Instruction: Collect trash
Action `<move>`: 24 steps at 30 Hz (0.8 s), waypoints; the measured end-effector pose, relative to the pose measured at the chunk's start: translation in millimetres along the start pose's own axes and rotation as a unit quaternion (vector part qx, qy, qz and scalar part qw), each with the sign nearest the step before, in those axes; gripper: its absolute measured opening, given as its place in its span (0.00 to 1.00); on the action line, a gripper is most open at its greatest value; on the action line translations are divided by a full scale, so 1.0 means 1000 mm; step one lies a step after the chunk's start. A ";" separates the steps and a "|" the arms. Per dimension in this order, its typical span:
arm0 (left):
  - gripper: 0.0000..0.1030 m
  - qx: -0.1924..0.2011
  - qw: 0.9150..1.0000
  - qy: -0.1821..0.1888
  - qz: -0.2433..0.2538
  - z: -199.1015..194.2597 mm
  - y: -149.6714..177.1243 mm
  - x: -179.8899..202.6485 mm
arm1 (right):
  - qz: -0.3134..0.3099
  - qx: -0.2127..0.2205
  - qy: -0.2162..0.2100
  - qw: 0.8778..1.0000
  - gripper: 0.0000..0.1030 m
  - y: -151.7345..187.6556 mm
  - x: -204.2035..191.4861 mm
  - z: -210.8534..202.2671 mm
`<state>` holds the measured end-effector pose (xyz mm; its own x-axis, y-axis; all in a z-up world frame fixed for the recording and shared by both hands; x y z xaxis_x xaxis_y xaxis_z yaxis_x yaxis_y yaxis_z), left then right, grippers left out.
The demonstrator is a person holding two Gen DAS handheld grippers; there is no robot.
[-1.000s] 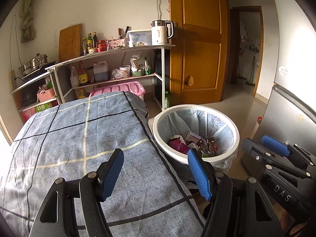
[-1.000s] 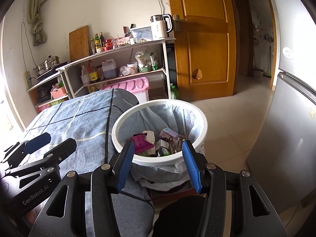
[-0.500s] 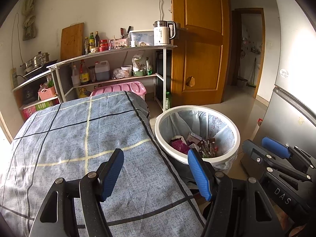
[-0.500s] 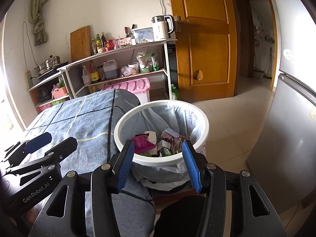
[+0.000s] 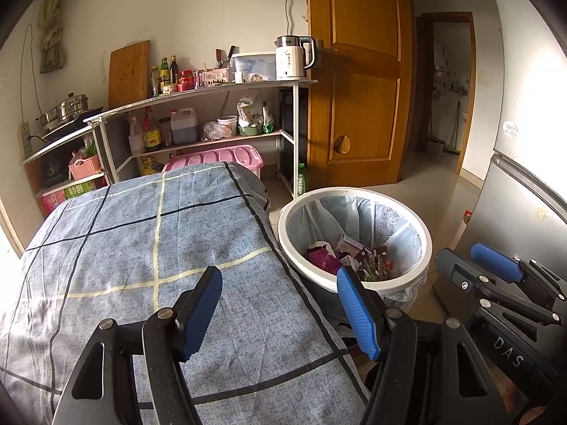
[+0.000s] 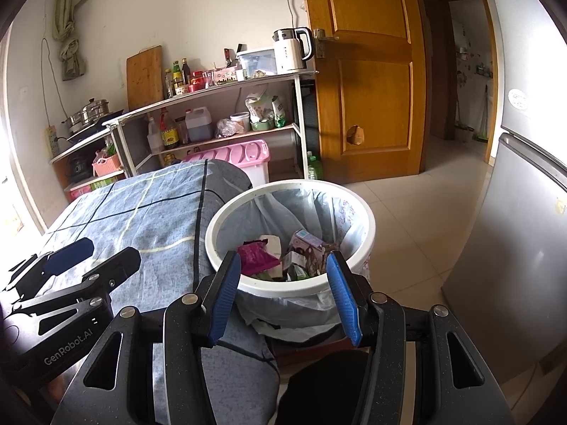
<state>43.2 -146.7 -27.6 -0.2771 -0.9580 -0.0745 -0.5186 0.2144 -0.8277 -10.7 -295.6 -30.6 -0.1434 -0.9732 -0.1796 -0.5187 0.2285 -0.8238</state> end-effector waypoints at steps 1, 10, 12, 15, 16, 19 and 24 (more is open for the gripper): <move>0.65 0.000 1.000 0.000 0.000 0.000 0.001 0.000 | 0.000 0.000 0.000 1.000 0.50 0.000 0.000 0.000; 0.65 0.000 1.000 -0.003 0.001 -0.001 0.002 0.000 | 0.000 0.001 0.001 1.000 0.50 0.000 0.000 0.000; 0.65 0.000 1.000 -0.003 0.000 -0.002 0.002 -0.001 | 0.000 0.001 0.001 1.000 0.50 0.000 0.000 0.000; 0.65 0.000 1.000 -0.003 0.000 -0.003 0.001 -0.001 | 0.000 0.001 0.000 1.000 0.50 0.000 -0.001 -0.001; 0.65 0.000 1.000 -0.004 0.000 -0.002 0.002 -0.001 | 0.000 0.001 0.001 1.000 0.50 0.000 -0.001 0.000; 0.65 -0.001 1.000 -0.003 0.001 -0.002 0.001 -0.001 | 0.000 0.002 0.000 1.000 0.50 -0.001 -0.001 -0.001; 0.65 -0.001 1.000 -0.003 0.001 -0.002 0.001 -0.001 | 0.000 0.003 -0.001 1.000 0.50 -0.001 -0.001 -0.002</move>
<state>40.8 -144.6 -27.3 -0.2734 -0.9586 -0.0790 -0.5192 0.2162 -0.8269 -11.7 -294.9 -28.6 -0.1416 -0.9734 -0.1802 -0.5130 0.2278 -0.8276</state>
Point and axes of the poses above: each gripper's, at about its wrist camera, not at the fingertips, and z roughly the way its jaws point, x to its right, y to its underside, the point moved 6 cm from there along z, roughly the way its jaws point, and after that the axes turned 7 degrees about -y, right-handed, at the moved point
